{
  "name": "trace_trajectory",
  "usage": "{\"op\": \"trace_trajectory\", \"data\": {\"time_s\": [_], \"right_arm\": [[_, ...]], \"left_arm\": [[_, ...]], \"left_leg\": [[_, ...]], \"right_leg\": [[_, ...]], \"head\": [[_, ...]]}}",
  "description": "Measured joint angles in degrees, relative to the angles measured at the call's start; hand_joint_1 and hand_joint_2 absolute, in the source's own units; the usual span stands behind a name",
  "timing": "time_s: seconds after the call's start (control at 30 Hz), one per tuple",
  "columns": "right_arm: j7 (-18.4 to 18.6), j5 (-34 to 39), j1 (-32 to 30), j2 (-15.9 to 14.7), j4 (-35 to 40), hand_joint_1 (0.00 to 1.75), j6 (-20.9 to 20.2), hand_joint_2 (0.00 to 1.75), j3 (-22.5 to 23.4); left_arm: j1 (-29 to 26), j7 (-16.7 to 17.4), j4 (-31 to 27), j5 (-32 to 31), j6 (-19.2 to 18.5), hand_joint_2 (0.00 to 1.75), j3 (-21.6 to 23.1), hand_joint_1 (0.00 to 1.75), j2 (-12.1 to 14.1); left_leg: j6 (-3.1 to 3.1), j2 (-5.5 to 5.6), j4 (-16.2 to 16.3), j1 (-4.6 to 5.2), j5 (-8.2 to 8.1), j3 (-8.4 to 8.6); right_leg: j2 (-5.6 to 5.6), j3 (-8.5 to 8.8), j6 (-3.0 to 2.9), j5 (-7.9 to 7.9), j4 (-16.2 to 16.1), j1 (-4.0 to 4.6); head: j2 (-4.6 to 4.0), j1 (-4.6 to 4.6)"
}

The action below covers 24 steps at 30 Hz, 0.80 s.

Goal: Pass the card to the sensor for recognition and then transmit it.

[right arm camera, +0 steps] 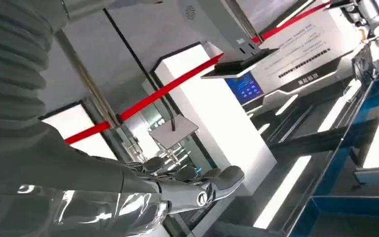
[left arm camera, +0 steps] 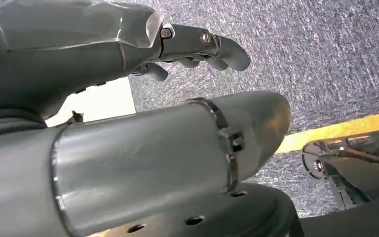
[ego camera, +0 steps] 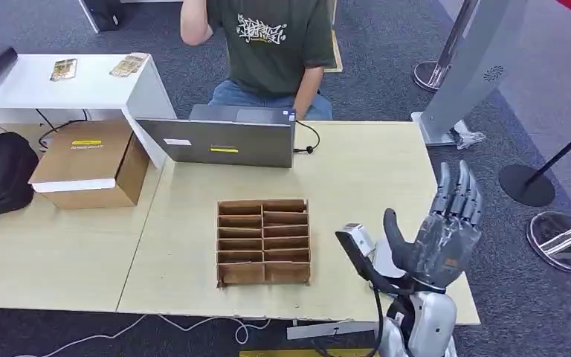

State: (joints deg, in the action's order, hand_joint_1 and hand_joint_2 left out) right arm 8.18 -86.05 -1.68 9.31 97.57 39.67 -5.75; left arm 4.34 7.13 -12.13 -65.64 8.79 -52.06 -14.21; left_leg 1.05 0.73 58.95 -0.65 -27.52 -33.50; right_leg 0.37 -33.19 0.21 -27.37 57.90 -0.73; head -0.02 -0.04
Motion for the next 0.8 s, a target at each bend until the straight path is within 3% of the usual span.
{"op": "trace_trajectory", "data": {"time_s": [0.3, 0.57, 0.63, 0.8], "right_arm": [[-3.7, -0.2, -6.9, -0.1, 4.4, 0.0, -0.1, 1.75, 1.4], [-14.6, -0.2, -12.1, 3.3, 6.4, 0.0, -0.8, 1.75, 6.5], [-14.5, -0.2, -12.5, 4.2, 6.4, 0.0, -1.4, 1.75, 6.9], [-9.3, -0.2, -12.6, 4.8, 6.3, 0.0, -1.5, 1.75, 5.1]], "left_arm": [[-0.1, -0.3, 0.0, 0.8, 0.0, 0.0, -0.4, 0.0, 0.0], [-0.1, -0.3, 0.0, 1.2, -0.3, 0.0, -1.2, 0.0, -0.2], [-0.1, -0.4, 0.0, 1.6, -0.3, 0.0, -1.3, 0.0, -0.3], [-0.1, -0.7, 0.0, 2.0, -0.1, 0.0, -1.3, 0.0, -0.5]], "left_leg": [[-0.03, 0.01, 0.0, 0.0, -0.03, -0.01], [-0.04, 0.0, 0.0, 0.0, -0.04, -0.02], [-0.04, -0.01, 0.0, 0.0, -0.04, -0.02], [-0.04, -0.01, 0.0, 0.0, -0.03, -0.02]], "right_leg": [[-0.01, 0.0, 0.02, -0.03, 0.0, 0.0], [-0.01, 0.0, 0.02, -0.04, 0.0, 0.0], [0.0, 0.0, 0.02, -0.04, 0.0, 0.0], [-0.01, 0.01, 0.02, -0.04, 0.0, 0.0]], "head": [[0.0, 0.02], [0.02, 0.0], [0.0, 0.02], [0.0, 0.02]]}}
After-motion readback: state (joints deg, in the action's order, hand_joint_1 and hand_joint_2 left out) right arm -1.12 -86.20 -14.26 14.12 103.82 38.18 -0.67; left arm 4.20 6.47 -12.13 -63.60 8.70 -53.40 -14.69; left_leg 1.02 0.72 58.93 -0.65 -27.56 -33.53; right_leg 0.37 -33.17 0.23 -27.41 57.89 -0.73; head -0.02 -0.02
